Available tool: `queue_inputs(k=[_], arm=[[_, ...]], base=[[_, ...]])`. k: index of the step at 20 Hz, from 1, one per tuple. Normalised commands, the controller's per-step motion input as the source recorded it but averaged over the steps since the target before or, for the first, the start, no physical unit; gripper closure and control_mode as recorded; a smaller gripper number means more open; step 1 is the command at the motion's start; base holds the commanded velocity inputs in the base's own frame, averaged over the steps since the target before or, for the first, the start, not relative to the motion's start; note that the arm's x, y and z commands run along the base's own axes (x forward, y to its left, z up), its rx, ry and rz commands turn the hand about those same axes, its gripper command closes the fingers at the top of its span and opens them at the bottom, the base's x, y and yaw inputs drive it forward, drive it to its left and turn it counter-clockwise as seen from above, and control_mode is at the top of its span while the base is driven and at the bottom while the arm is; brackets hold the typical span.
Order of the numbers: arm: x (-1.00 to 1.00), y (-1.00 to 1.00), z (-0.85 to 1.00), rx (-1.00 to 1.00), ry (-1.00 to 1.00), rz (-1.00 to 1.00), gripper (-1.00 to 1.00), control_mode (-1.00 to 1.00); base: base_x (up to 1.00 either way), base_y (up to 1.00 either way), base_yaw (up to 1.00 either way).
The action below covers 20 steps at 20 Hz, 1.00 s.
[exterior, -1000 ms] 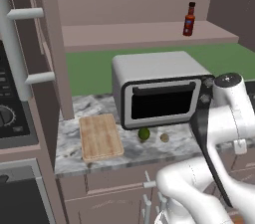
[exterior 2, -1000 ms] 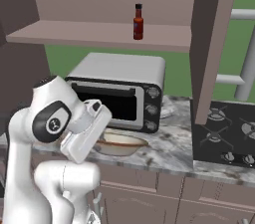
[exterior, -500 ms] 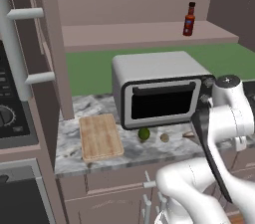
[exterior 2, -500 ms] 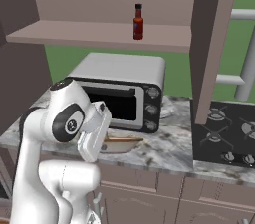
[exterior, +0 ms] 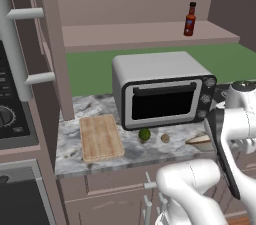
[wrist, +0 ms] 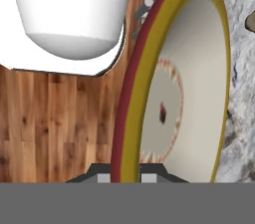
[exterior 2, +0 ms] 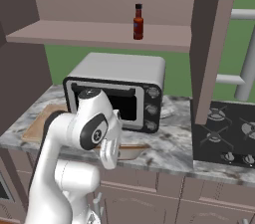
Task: Open the cabinet. Place the bowl and condiment on the counter. Then place the lime and garlic on the cutting board.
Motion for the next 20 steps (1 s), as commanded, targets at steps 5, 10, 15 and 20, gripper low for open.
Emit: queue_inputs(k=[5, 10, 15, 20], arm=[[0.08, -0.08, -0.35, 0.03, -0.06, 0.05, 1.00, -1.00], [0.19, 0.00, -0.36, 0.02, -0.10, 0.01, 1.00, -1.00], [0.33, -0.07, -0.23, 0.00, -0.13, 0.00, 1.00, -1.00], [0.16, -0.20, -0.48, 0.02, -0.01, 0.00, 1.00, -1.00]], base=[[0.00, 0.00, 0.00], [0.00, 0.00, 0.00], [0.00, 0.00, 0.00], [0.00, 0.00, 0.00]])
